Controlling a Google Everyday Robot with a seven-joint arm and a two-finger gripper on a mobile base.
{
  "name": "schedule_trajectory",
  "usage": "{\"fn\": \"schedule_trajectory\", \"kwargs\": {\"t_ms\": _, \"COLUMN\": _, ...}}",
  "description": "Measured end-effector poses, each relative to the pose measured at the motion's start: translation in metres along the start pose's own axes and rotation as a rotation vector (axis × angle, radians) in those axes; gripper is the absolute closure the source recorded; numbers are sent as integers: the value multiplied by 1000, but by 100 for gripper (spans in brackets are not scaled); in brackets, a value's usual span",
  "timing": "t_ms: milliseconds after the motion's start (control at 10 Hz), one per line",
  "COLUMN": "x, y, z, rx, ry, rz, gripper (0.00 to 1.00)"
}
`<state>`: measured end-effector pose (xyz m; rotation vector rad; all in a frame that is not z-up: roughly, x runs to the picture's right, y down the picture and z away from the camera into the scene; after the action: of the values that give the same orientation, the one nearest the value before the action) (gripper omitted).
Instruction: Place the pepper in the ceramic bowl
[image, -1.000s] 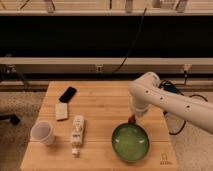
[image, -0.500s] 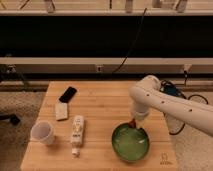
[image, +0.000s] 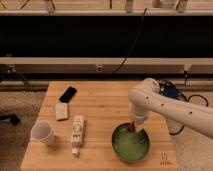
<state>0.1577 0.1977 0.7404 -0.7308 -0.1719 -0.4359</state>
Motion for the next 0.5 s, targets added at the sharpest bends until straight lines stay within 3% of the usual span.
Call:
{"fn": "schedule_trajectory", "kwargs": {"t_ms": 300, "x": -5, "y": 6, "z": 3, "rx": -12, "ry": -16, "rz": -2, "gripper": 99}}
{"fn": "schedule_trajectory", "kwargs": {"t_ms": 500, "x": -8, "y": 8, "z": 5, "rx": -20, "ry": -25, "rz": -4, "gripper": 89}}
